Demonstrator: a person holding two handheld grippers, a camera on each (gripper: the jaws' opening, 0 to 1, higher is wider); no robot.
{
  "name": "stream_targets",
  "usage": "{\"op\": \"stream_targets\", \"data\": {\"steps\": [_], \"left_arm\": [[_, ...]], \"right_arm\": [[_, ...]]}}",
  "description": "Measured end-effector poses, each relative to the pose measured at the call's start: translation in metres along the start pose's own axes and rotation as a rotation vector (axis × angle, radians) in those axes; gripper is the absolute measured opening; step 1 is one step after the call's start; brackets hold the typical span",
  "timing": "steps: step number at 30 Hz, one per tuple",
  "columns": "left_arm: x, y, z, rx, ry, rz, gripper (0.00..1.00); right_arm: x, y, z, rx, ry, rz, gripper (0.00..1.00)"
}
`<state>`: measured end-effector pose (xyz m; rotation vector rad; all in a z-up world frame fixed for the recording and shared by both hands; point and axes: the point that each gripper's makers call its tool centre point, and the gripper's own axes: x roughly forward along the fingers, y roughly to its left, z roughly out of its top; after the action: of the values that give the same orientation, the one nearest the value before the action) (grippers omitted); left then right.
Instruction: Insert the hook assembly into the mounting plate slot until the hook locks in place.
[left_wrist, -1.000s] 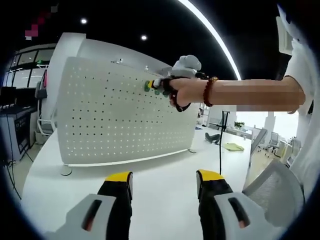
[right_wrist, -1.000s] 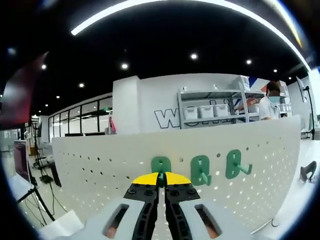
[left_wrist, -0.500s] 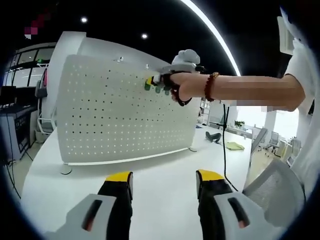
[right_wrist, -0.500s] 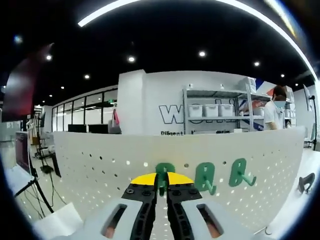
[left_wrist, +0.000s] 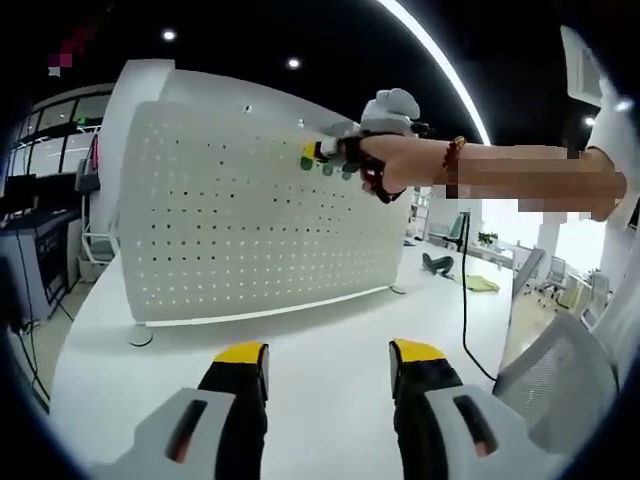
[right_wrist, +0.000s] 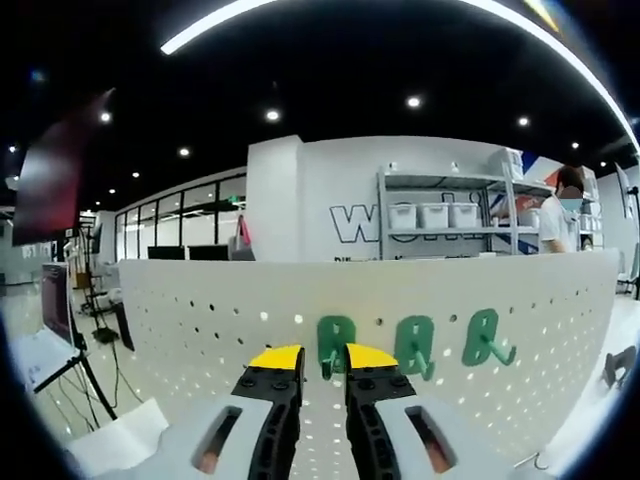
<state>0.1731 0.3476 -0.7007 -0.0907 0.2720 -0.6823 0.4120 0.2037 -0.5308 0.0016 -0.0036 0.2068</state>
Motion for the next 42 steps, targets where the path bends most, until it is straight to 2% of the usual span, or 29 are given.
{"op": "stream_targets", "data": {"steps": [7, 9, 13, 17, 20, 24, 37, 42], "left_arm": [[0.005, 0.015, -0.017, 0.001, 0.054, 0.043, 0.5], [0.007, 0.022, -0.026, -0.041, 0.084, 0.071, 0.5], [0.01, 0.03, -0.035, -0.054, 0.11, 0.1, 0.5], [0.012, 0.034, -0.038, -0.059, 0.117, 0.109, 0.49], [0.013, 0.045, -0.046, -0.004, 0.163, 0.164, 0.46], [0.017, 0.048, -0.05, -0.016, 0.167, 0.168, 0.47], [0.027, 0.069, -0.067, 0.013, 0.25, 0.226, 0.42], [0.032, 0.072, -0.069, 0.011, 0.254, 0.233, 0.4]], "right_arm": [[-0.005, -0.002, -0.009, 0.001, 0.015, 0.023, 0.17], [-0.008, -0.001, -0.011, -0.006, 0.016, 0.028, 0.16], [-0.012, -0.002, -0.017, -0.001, 0.024, 0.041, 0.17], [-0.017, -0.002, -0.019, 0.008, 0.021, 0.045, 0.17], [-0.021, 0.001, -0.025, 0.013, 0.034, 0.06, 0.19], [-0.03, 0.006, -0.032, 0.016, 0.039, 0.082, 0.19], [-0.05, 0.024, -0.07, 0.026, 0.101, 0.168, 0.22], [-0.059, 0.029, -0.081, 0.042, 0.115, 0.193, 0.22]]}}
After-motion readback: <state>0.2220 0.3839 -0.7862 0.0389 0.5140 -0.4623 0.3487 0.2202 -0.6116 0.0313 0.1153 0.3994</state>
